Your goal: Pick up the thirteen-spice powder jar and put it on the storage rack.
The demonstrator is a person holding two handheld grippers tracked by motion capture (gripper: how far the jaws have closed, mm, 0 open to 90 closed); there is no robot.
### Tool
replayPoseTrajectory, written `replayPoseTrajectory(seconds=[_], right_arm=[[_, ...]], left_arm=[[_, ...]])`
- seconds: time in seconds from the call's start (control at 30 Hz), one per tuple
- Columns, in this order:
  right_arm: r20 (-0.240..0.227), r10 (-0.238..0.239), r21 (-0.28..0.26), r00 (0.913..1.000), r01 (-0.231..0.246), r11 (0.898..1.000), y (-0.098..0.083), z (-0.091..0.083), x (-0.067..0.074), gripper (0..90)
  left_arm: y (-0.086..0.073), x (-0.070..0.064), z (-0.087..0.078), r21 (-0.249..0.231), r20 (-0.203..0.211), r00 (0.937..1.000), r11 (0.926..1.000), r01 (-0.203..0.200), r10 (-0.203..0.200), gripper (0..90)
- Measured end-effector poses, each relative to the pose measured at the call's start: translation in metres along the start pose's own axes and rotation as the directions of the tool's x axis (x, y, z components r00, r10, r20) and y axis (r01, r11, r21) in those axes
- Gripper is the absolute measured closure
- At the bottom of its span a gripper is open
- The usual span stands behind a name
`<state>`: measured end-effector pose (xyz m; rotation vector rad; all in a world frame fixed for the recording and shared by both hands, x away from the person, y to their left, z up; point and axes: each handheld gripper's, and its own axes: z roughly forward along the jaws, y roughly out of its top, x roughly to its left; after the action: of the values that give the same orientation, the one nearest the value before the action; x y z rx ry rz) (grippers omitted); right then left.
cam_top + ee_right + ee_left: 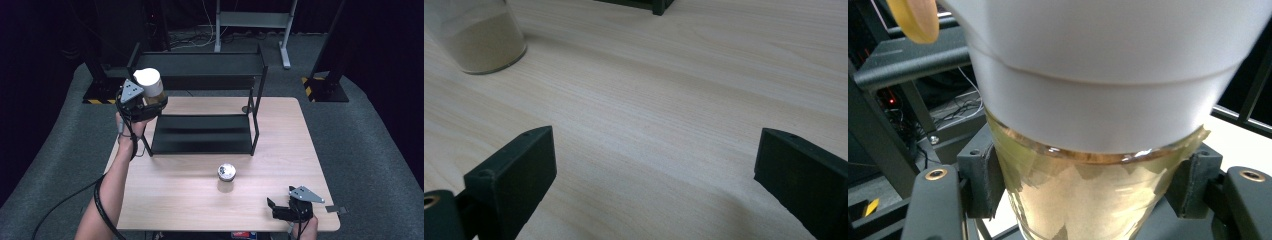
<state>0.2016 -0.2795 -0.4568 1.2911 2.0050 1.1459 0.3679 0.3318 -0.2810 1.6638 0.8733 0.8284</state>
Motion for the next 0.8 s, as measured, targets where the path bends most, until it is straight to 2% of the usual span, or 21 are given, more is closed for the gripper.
replayPoseTrajectory(seconds=[0.23, 0.8], right_arm=[[-0.001, 0.001, 0.0, 1.0, -0.001, 1.0, 0.0, 0.0, 0.0, 2.5], [0.001, 0.003, 0.0, 1.0, -0.003, 1.0, 0.0, 0.0, 0.0, 2.6]], left_arm=[[0.006, 0.001, -0.001, -0.013, 0.003, 1.0, 0.9999, 0.007, -0.007, 29.9], [0.024, 0.005, -0.005, -0.023, 0.004, 1.0, 0.9997, -0.003, 0.003, 29.9]])
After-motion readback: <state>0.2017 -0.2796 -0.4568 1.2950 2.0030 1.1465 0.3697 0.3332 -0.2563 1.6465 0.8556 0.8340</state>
